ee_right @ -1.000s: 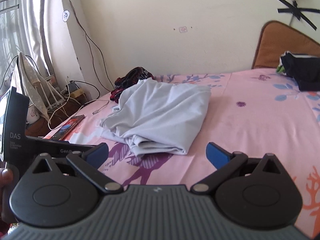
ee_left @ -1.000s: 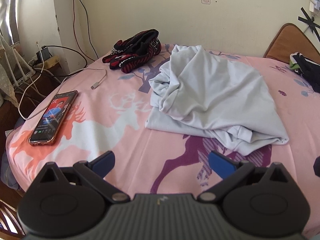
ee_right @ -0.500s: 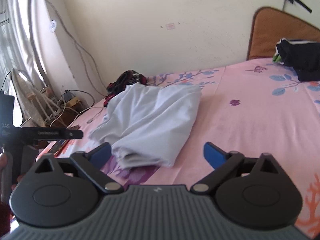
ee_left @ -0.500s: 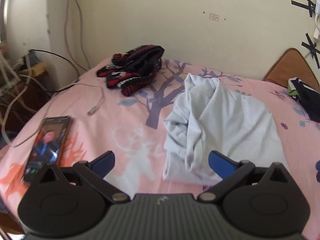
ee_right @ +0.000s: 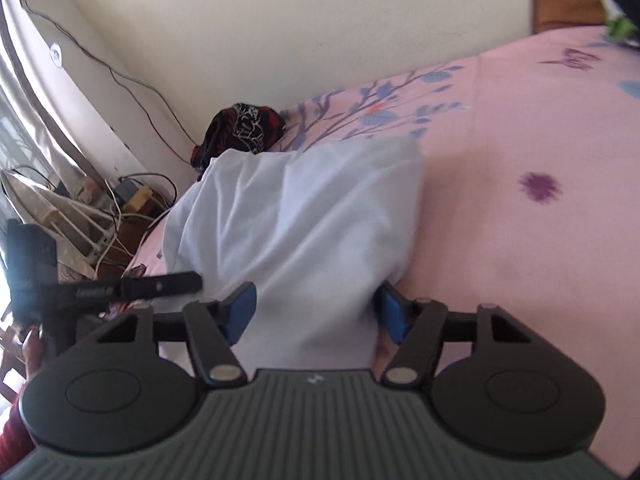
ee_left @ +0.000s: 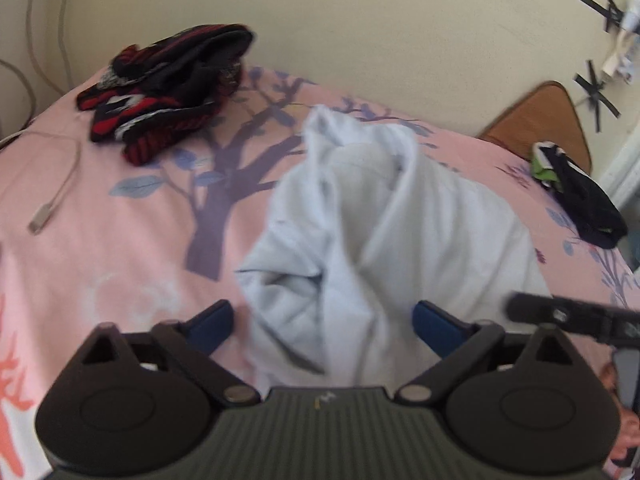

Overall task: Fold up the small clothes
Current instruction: 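Grasp the folded white T-shirt with both grippers and place it onto the black trousers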

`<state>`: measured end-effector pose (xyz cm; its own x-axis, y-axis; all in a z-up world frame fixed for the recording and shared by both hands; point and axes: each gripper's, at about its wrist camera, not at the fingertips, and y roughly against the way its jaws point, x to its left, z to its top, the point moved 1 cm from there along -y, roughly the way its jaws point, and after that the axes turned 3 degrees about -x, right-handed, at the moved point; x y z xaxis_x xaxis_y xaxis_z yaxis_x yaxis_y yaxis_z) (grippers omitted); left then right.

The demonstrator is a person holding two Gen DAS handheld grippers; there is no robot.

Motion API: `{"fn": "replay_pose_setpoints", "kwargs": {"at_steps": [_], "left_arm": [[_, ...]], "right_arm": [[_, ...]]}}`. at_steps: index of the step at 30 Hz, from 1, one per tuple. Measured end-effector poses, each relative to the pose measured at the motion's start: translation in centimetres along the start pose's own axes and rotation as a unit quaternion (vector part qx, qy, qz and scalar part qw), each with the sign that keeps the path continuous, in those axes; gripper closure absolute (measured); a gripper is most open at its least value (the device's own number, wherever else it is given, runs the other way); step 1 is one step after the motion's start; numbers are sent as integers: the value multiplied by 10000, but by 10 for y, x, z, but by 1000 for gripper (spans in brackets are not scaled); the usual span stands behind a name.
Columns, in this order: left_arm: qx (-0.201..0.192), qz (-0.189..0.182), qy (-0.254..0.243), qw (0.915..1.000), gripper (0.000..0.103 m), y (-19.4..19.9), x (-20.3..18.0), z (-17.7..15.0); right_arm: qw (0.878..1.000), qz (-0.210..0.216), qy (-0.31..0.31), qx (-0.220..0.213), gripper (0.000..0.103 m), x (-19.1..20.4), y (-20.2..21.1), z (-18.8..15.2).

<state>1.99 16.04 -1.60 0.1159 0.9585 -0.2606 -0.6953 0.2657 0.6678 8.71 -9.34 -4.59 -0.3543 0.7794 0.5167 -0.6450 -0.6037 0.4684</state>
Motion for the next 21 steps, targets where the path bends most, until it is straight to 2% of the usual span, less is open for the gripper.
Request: {"fn": "replay_pose_setpoints", "kwargs": {"at_steps": [1, 2, 3, 4, 6, 8, 9, 11, 14, 17, 19, 20, 21], "left_arm": [[-22, 34, -119, 9999, 27, -2, -7, 2], [-7, 91, -187, 9998, 35, -5, -14, 4], [6, 98, -186, 9998, 43, -8, -19, 7], [20, 70, -126, 9999, 46, -9, -23, 11], [10, -59, -19, 10000, 59, -11, -37, 23], [-67, -336, -122, 9993, 69, -14, -64, 40], [-111, -490, -216, 9985, 70, -18, -84, 52], [-227, -658, -462, 9965, 70, -27, -129, 77], [-579, -954, -1000, 9887, 70, -47, -215, 119], [-733, -1389, -1289, 9791, 69, -76, -297, 157], [-804, -1550, -1373, 9750, 64, -106, -346, 173], [-826, -1510, -1445, 9744, 48, -127, -368, 178], [-793, -1310, -1507, 9767, 25, -149, -384, 179]], "right_arm": [[9999, -76, 87, 2, 47, 5, -5, 2], [9995, -210, 254, -24, 63, 10, -9, 4], [9987, -275, 431, -77, 66, 14, -8, 7], [9979, -280, 569, -150, 73, 16, -5, 10], [9955, -288, 838, -344, 79, 18, 9, 19], [9900, -516, 1146, -644, 81, 14, 29, 32], [9854, -684, 1320, -824, 82, 10, 43, 42], [9764, -999, 1535, -1143, 83, -5, 70, 67], [9627, -1474, 1539, -1665, 83, -40, 121, 110], [9389, -2076, 1584, -2242, 83, -85, 176, 146], [9238, -2490, 1517, -2480, 82, -122, 203, 167], [9176, -2675, 1450, -2558, 82, -143, 211, 176], [9109, -2895, 1431, -2569, 80, -164, 214, 182]]}}
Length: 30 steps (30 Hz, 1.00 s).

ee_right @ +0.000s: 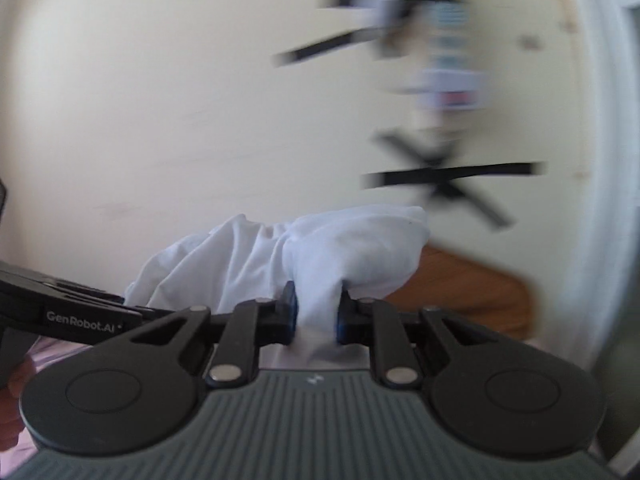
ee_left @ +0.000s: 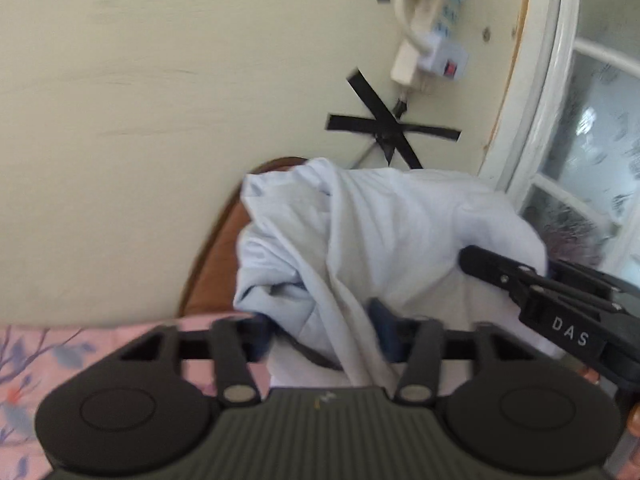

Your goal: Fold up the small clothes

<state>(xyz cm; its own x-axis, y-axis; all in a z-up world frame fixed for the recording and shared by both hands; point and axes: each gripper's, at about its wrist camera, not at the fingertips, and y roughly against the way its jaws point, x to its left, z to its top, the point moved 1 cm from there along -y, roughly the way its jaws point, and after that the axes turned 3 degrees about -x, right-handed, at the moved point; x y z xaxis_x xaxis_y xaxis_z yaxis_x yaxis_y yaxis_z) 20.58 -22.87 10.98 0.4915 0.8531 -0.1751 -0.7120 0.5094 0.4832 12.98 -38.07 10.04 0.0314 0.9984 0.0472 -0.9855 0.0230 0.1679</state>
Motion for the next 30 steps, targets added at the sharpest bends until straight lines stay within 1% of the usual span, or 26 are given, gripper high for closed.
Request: {"fn": "replay_pose_setpoints", "kwargs": {"at_steps": [1, 2, 3, 4, 5, 6, 7, 8, 9, 11, 13, 15, 19, 21, 23, 25, 27, 30], "left_arm": [[143, 306, -9, 9994, 22, -21, -7, -3], [373, 616, -23, 9974, 30, -41, -11, -10], [657, 820, -60, 9944, 39, -54, -14, -20], [855, 870, -95, 9925, 39, -60, -15, -30], [861, 822, -141, 9928, 37, -55, -15, -41], [751, 909, -288, 9926, 33, -46, -17, -51], [608, 1121, -527, 9904, 30, -35, -19, -61], [483, 1323, -734, 9873, 24, -24, -22, -70], [383, 1453, -889, 9846, 23, -12, -24, -79], [340, 1554, -1056, 9816, 22, 8, -29, -95], [351, 1565, -1061, 9813, 19, 27, -32, -110], [385, 1587, -996, 9815, 17, 41, -35, -117], [385, 1489, -673, 9858, 14, 75, -39, -136], [370, 1448, -600, 9870, 14, 90, -40, -142], [334, 1430, -588, 9874, 14, 105, -43, -148], [290, 1398, -572, 9881, 13, 116, -46, -150], [211, 1348, -523, 9893, 10, 125, -49, -151], [118, 1266, -513, 9906, 7, 133, -56, -152]], "right_arm": [[9992, -367, 101, 134, 71, -18, -16, -8], [9959, -788, 172, 410, 53, -33, -31, -18], [9891, -1247, 198, 755, 48, -46, -43, -30], [9840, -1539, 161, 886, 49, -55, -44, -41], [9849, -1582, 55, 709, 49, -59, -33, -51], [9877, -1489, -98, 469, 49, -61, -15, -59], [9897, -1372, -286, 281, 46, -61, 4, -66], [9908, -1262, -471, 147, 42, -59, 21, -73], [9911, -1167, -631, 62, 40, -56, 38, -81], [9907, -1010, -910, -11, 39, -44, 66, -95], [9896, -862, -1150, 7, 38, -23, 88, -103], [9874, -775, -1381, 50, 38, -6, 104, -113], [9824, -743, -1716, 40, 37, 24, 132, -124], [9802, -746, -1834, 16, 37, 34, 146, -125], [9799, -770, -1838, 2, 37, 44, 161, -124], [9817, -829, -1716, -60, 37, 50, 176, -122], [9837, -886, -1558, -167, 36, 56, 190, -117], [9853, -1031, -1319, -350, 31, 60, 204, -114]]}}
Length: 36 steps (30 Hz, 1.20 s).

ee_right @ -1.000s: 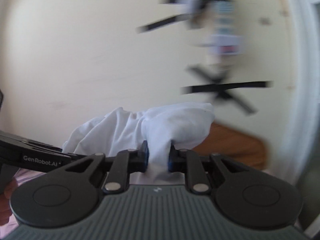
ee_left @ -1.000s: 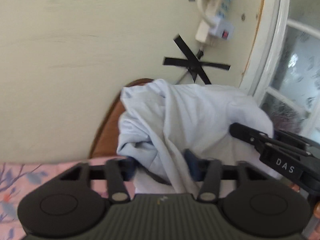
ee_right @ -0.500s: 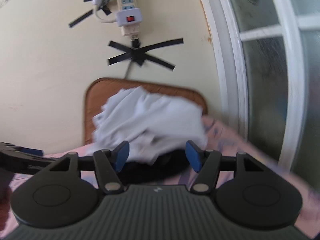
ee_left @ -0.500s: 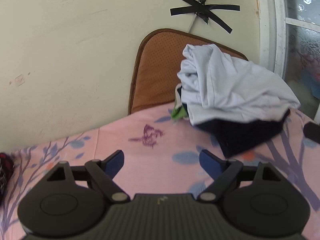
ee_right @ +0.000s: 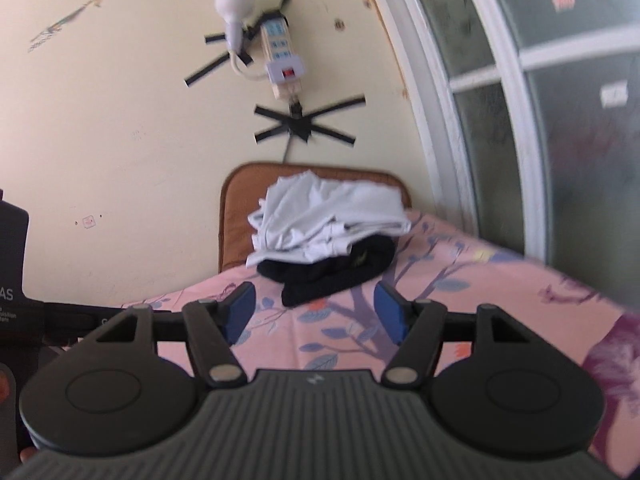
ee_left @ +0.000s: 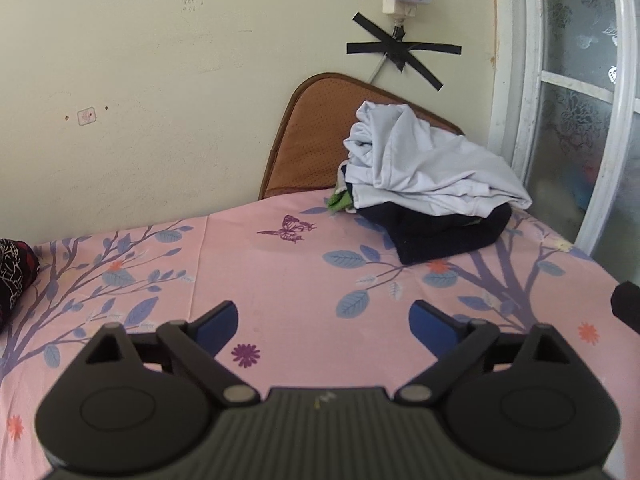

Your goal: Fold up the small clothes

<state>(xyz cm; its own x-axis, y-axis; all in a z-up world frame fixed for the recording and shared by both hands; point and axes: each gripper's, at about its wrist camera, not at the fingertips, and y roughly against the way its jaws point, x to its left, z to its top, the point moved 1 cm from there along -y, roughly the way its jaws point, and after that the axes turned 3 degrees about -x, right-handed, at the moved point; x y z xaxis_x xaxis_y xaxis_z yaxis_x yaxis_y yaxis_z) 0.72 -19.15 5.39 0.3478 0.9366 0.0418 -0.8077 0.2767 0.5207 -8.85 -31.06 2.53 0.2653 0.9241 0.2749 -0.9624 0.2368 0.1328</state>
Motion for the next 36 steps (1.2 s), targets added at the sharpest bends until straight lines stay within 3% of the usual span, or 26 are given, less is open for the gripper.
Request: {"fn": "replay_pose_setpoints", "kwargs": {"at_steps": [5, 11, 17, 19, 28, 36], "left_arm": [[15, -74, -196, 9998, 5, 2, -22, -6], [66, -3, -458, 9989, 0, -18, -53, -15], [103, 30, -572, 9983, 0, -38, -72, -25], [64, 99, -647, 9978, 0, -44, -77, -28], [6, 332, -774, 9964, 0, -60, -80, -48], [-9, 203, -711, 9973, 0, -58, -76, -51]], "right_arm": [[9999, -139, -25, -92, 31, -11, 4, -8], [9989, -464, -46, 77, 29, -39, -21, -23], [9960, -677, -434, 381, 29, -76, -48, -41], [9947, -552, -767, 405, 28, -85, -49, -40], [9946, -538, -805, 362, 25, -84, -46, -42], [9968, -549, -545, 223, 25, -78, -44, -42]]}}
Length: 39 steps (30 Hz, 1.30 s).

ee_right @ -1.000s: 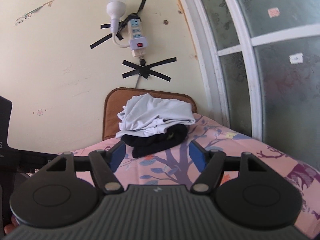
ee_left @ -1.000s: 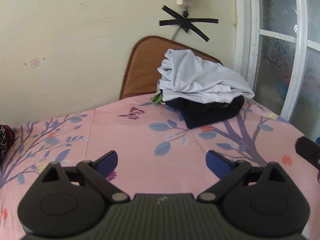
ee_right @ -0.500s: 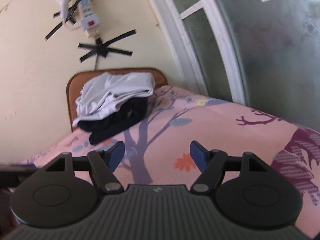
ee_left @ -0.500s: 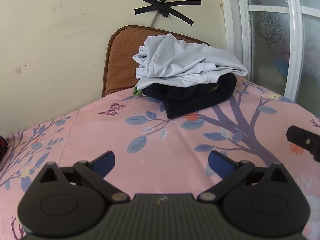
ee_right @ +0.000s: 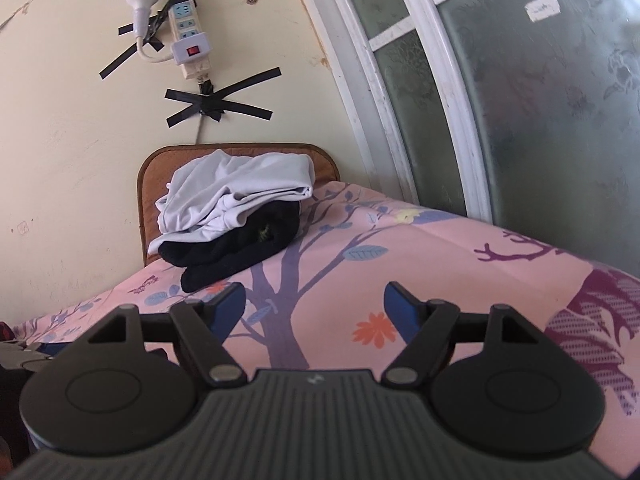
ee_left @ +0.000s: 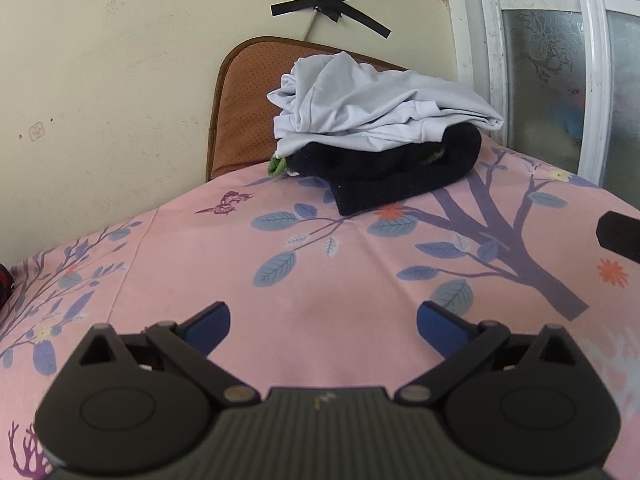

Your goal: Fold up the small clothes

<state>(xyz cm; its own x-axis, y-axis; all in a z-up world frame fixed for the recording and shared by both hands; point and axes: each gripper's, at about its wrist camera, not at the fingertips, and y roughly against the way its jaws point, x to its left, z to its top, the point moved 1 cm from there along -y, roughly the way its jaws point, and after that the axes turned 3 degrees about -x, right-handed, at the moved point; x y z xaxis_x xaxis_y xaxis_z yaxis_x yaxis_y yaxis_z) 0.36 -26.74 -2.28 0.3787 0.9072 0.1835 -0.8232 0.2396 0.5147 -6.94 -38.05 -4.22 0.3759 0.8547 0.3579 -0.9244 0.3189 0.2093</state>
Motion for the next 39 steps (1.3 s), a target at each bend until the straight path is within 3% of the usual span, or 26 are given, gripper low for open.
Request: {"fn": "replay_pose_setpoints", "kwargs": {"at_steps": [11, 39], "left_arm": [[-139, -98, -43, 9998, 0, 6, 1, -2], [-436, 201, 340, 9983, 0, 16, 16, -3]], "right_arm": [[10000, 32, 14, 81, 25, 0, -2, 1], [9999, 37, 10, 98, 24, 1, -2, 0]]}}
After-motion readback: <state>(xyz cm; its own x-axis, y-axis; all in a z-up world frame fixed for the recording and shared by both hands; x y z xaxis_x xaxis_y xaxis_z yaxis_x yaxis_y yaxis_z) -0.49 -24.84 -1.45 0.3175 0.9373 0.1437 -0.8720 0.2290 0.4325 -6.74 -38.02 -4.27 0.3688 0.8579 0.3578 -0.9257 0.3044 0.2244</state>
